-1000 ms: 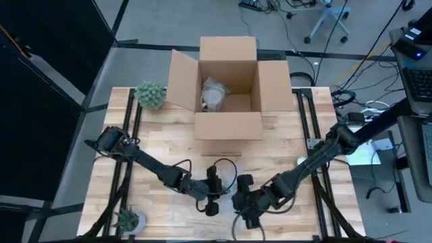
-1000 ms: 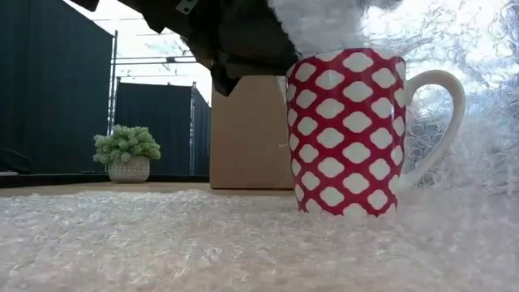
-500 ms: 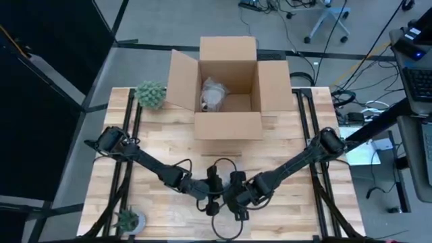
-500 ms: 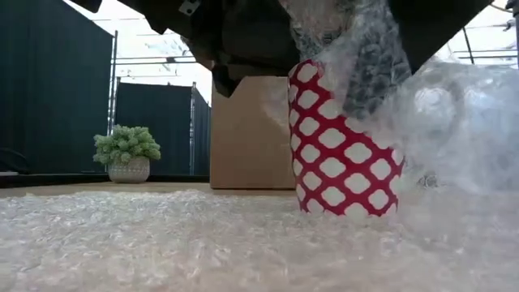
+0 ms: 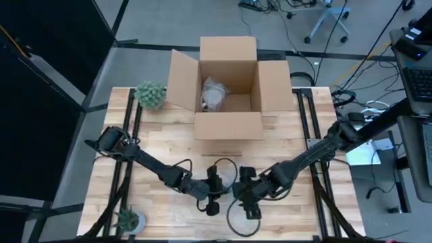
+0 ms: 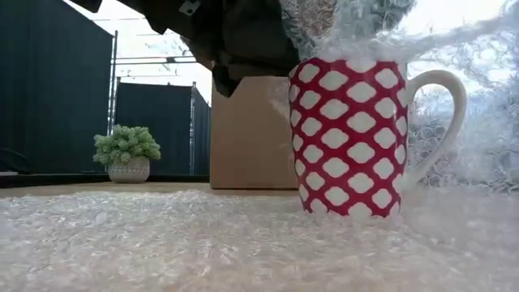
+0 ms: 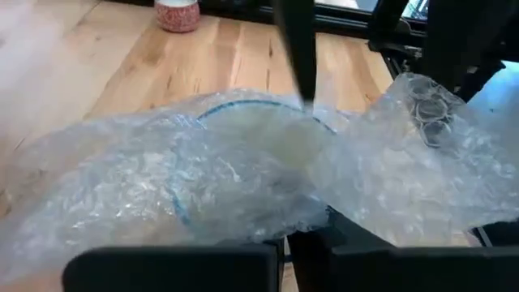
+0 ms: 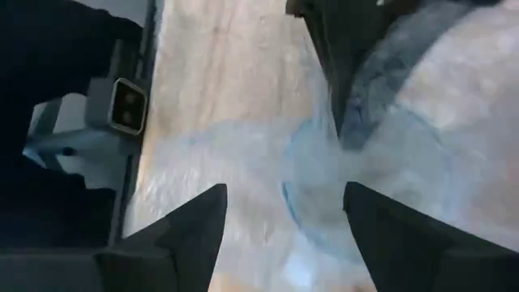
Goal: Wrap mug
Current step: Wrap the red mug with the bubble wrap
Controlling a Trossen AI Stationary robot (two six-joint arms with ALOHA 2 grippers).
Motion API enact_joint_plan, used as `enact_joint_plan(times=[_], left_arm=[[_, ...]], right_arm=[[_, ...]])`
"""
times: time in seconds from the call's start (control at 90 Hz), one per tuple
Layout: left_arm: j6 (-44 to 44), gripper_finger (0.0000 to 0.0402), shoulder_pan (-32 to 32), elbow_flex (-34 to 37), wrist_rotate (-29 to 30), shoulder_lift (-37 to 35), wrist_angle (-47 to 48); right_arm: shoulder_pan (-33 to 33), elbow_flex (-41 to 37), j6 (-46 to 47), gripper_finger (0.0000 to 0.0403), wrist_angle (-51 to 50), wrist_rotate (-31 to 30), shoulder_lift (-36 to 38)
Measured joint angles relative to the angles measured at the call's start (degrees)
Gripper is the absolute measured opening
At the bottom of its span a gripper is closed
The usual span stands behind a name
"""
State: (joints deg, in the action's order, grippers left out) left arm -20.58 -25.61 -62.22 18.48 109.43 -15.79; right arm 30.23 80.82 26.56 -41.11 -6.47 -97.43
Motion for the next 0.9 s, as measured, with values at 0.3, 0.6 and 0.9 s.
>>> enact_joint_plan(times=[0.3,0.6,0.9], left_arm=[[0.0,0.0,0.0,0.0,0.0,0.0,-0.1],[0.1,0.0,0.0,0.0,0.0,0.0,0.0],[0.0,0.0,0.0,0.0,0.0,0.0,-0.3]], right_arm=[[-1.5,0.1,-4.8,0.0238,7.3,-12.8,-0.8],[-2.0,0.1,-1.1,0.0238,0.8,-10.0,-6.5],[-2.5,-1.9,0.3,0.0236,1.8,-8.1,-7.2]])
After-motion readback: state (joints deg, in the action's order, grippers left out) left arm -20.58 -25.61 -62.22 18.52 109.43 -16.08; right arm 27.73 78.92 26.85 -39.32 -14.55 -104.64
